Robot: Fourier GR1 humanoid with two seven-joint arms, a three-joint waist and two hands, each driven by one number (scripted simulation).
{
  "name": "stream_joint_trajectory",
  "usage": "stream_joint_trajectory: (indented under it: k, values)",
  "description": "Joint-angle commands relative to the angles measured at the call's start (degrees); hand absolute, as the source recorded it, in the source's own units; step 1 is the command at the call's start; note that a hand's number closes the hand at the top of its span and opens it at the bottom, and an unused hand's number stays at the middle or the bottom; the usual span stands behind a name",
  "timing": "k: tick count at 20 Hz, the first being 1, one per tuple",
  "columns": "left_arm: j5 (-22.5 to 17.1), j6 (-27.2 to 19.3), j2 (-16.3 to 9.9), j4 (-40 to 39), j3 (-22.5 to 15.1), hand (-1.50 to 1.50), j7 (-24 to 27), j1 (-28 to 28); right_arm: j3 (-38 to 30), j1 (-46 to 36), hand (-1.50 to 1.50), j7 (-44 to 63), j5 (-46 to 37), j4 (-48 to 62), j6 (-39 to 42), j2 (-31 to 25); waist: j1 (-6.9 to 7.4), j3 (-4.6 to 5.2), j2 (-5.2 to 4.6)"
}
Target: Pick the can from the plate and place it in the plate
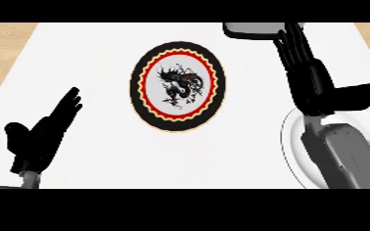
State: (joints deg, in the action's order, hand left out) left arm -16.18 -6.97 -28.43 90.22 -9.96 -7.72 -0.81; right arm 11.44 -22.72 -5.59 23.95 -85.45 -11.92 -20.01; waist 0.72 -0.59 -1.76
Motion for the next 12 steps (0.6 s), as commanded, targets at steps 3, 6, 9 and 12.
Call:
stream_joint_trajectory:
  k: [3, 6, 9, 12]
  values:
    - [-0.09, -2.94, 5.19, -5.26, -0.69, 0.0, -1.33, -1.45, -12.97, 5.17, 1.5, -3.4, 7.82, 1.88, 14.81, -14.14, -2.09, 0.5, 1.51]
    - [-0.83, -5.8, 8.25, -5.67, -0.96, 0.0, -1.81, -4.29, -22.87, 4.12, 1.5, -1.39, 12.58, 4.5, 21.53, -25.74, -3.67, 0.45, 1.76]
    - [-3.39, -3.84, 9.27, -4.08, -1.2, 0.0, -2.94, -2.69, -23.72, 10.7, 1.5, -7.29, -3.07, 15.44, 9.59, -29.27, -3.6, 0.33, 0.99]
    - [-2.06, -4.14, 12.52, -7.82, -3.02, 0.0, -0.78, -1.6, -29.19, 15.26, -1.5, -21.26, 1.35, 22.87, 14.25, -24.28, -2.49, 0.34, 1.24]
